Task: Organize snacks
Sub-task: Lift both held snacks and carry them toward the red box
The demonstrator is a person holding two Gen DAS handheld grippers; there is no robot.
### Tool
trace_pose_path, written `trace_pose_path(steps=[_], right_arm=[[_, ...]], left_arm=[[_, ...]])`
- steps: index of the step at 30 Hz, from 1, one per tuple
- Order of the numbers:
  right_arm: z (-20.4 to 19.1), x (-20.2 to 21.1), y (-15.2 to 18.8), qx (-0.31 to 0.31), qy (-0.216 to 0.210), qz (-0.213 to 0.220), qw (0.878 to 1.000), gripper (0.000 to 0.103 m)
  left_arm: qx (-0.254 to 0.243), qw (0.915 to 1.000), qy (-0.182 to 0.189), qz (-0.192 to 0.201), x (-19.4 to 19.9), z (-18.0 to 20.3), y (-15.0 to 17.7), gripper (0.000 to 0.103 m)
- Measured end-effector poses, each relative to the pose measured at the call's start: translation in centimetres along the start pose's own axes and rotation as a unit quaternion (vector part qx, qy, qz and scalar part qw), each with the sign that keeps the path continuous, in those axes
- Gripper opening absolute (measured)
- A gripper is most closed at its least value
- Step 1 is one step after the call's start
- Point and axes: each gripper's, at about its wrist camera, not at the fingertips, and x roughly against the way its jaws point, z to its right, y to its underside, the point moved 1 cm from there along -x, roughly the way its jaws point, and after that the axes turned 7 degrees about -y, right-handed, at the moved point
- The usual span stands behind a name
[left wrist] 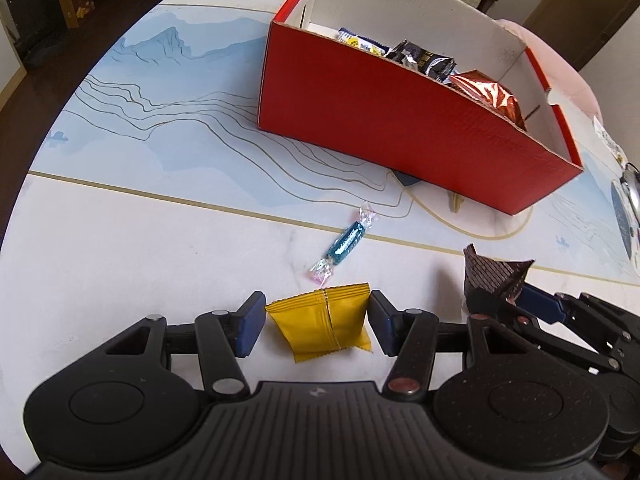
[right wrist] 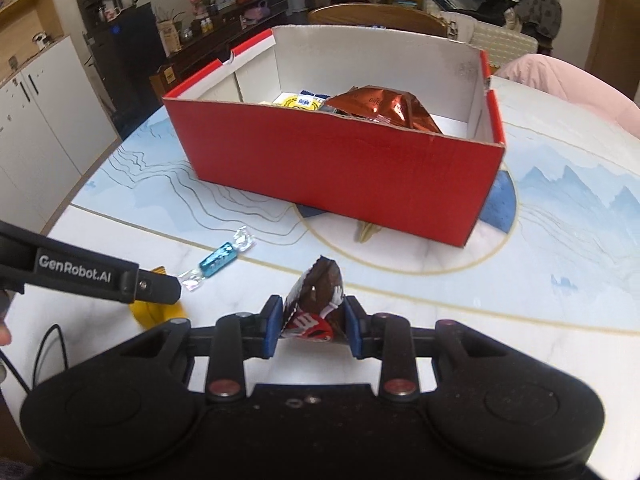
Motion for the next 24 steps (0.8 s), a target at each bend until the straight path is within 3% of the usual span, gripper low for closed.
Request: trace_pose_path(steps=[11, 24], right_arm=[[-3.2, 4.5, 1.1, -0.022, 0.008, 0.032, 0.999, 0.031], [-6.3, 8.9, -0.5, -0.014, 0.025, 0.080, 0.996, 0.031]], left_arm=[[-0.009, 0.9992, 0.032, 0.022, 3.2, -1.9, 0.4, 0.055], [-0.039, 0.9946, 0.054, 0.080, 8.8, -2.9, -2.0, 0.055]])
